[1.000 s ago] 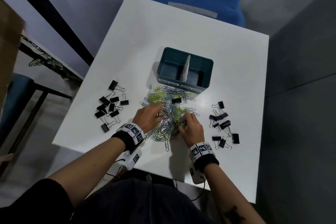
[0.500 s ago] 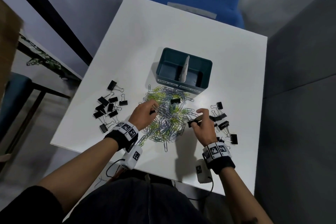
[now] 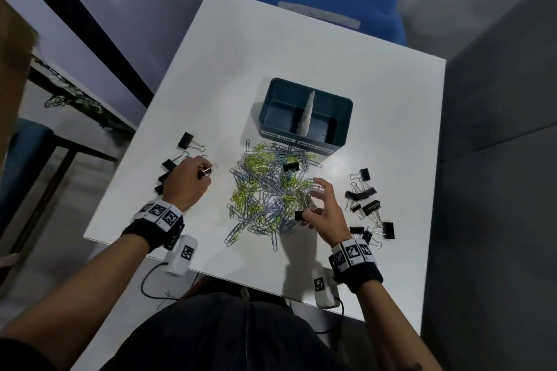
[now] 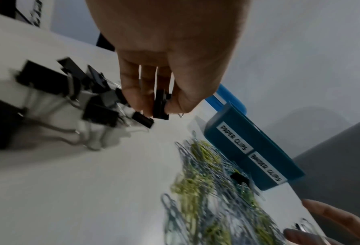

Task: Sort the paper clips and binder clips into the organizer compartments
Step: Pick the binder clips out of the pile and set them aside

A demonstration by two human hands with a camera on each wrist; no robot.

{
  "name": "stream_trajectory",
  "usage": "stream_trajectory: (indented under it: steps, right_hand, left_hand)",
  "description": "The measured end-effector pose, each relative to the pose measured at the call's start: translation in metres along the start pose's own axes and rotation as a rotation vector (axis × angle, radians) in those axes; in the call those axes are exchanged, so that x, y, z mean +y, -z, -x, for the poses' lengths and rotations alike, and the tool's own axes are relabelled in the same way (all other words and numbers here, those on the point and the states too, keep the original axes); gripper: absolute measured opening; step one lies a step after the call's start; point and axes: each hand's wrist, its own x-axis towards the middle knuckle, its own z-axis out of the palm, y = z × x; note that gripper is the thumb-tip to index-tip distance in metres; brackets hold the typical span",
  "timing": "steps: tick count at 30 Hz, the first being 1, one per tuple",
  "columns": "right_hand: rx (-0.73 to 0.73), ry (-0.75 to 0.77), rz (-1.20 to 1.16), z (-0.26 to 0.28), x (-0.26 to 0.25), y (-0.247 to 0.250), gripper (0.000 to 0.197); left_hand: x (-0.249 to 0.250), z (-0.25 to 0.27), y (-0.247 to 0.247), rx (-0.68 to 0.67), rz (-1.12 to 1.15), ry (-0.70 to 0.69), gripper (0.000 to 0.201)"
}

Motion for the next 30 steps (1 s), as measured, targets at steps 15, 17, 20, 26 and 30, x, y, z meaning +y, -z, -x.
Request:
stream_trajectory:
  steps: [15, 17, 20, 26, 30]
  right_hand:
    - [0.457, -0.037, 0.414, 0.002, 0.027, 0.083, 0.023]
    - [0.458, -0.048, 0.47, -0.001, 0.032, 0.092, 0.024]
    - [0.416, -0.096, 0.531, -0.008, 0.037, 0.096, 0.027]
    - [0.436, -0.112, 0.584, -0.015, 0.039, 0.088, 0.031]
    - [0.489, -0.083, 0.637, -0.009, 0.038, 0.079, 0.023]
  left_hand:
    - [-0.015, -0.005, 0.006, 0.045, -0.386, -0.223, 0.027]
    - [0.007, -0.005, -0.002, 0.026, -0.363, -0.291, 0.025]
    - [0.047, -0.005, -0.024, -0.059, -0.327, -0.447, 0.023]
    - [0.114, -0.019, -0.072, -0.236, -0.433, -0.74, 0.051]
    - [0.128, -0.029, -0.088, -0.309, -0.586, -0.768, 0.083]
